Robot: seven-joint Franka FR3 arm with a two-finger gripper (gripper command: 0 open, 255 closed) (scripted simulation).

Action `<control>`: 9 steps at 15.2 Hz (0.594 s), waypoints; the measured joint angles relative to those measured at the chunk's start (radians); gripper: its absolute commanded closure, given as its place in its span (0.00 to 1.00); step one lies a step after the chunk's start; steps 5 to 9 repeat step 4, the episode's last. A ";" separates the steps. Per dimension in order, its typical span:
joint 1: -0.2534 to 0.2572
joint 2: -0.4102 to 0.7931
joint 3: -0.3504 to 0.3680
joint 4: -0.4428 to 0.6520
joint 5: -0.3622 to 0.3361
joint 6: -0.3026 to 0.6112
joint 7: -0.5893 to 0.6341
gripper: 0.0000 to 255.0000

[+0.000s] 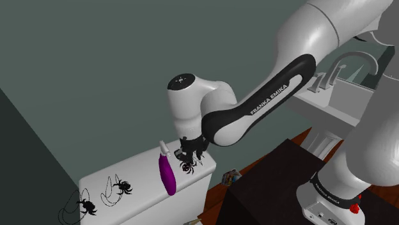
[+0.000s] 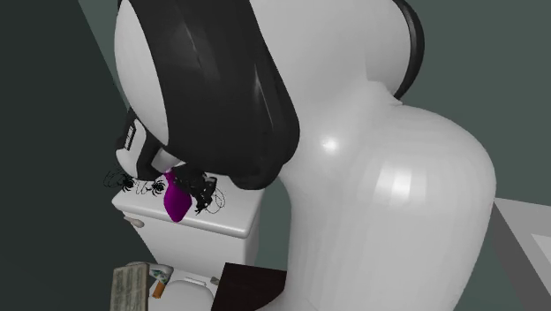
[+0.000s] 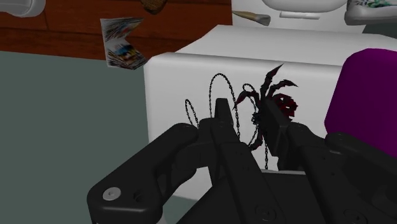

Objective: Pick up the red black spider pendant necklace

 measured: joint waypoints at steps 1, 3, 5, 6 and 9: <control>-0.004 -0.012 0.003 0.003 0.011 -0.010 -0.010 1.00; -0.008 -0.036 0.011 0.012 0.036 -0.036 -0.027 1.00; -0.009 -0.043 0.013 0.013 0.043 -0.042 -0.032 1.00; -0.009 -0.043 0.013 0.013 0.043 -0.042 -0.032 1.00; -0.009 -0.043 0.013 0.013 0.043 -0.042 -0.032 1.00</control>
